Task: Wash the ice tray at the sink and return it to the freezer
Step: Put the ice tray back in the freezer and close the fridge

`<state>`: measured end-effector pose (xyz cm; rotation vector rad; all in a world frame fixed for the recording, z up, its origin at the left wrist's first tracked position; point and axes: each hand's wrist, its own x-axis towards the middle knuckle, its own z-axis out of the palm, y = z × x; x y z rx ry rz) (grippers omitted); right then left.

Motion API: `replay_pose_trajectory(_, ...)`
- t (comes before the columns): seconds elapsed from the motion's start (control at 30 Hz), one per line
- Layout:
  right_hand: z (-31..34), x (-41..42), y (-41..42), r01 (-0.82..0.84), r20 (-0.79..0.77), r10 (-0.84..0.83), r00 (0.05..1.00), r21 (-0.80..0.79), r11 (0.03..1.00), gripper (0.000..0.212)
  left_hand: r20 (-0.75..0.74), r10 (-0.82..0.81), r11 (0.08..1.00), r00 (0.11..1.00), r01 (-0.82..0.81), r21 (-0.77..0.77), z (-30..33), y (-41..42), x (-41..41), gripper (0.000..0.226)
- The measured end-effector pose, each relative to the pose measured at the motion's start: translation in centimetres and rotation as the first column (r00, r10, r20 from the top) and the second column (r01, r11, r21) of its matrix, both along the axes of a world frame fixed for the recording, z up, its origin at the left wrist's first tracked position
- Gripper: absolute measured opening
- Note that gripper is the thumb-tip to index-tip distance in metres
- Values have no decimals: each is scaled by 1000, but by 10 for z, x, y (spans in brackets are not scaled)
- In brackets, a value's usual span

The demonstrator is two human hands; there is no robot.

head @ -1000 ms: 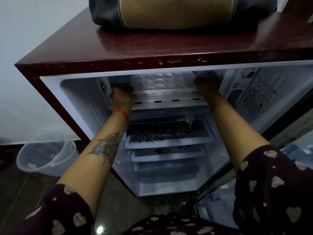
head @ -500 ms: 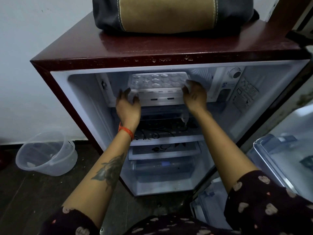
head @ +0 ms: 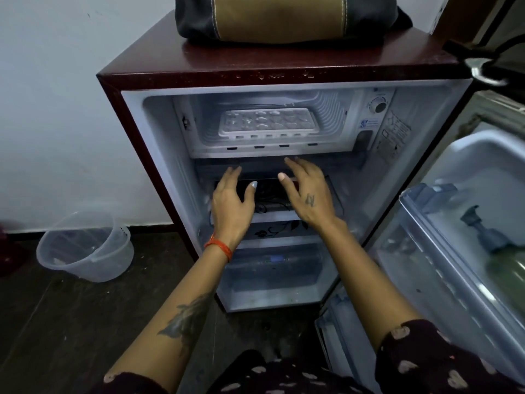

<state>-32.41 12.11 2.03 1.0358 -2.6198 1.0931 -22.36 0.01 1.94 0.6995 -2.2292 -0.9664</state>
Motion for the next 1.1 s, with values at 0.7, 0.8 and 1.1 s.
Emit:
replay_pose_trajectory(0.7,-22,199,84,256,176,-247,953,-34,966,54,28,-319,941,947,314,123,-17,75,148,54)
replay_pose_trajectory(0.8,-28,224,105,311,207,-300,931,-26,950,56,34,-372,920,927,364,145,-24,93,168,55)
replay_pose_trajectory(1.1,-41,269,176,374,266,-355,896,-25,927,63,80,-434,893,897,416,171,-39,160,205,58)
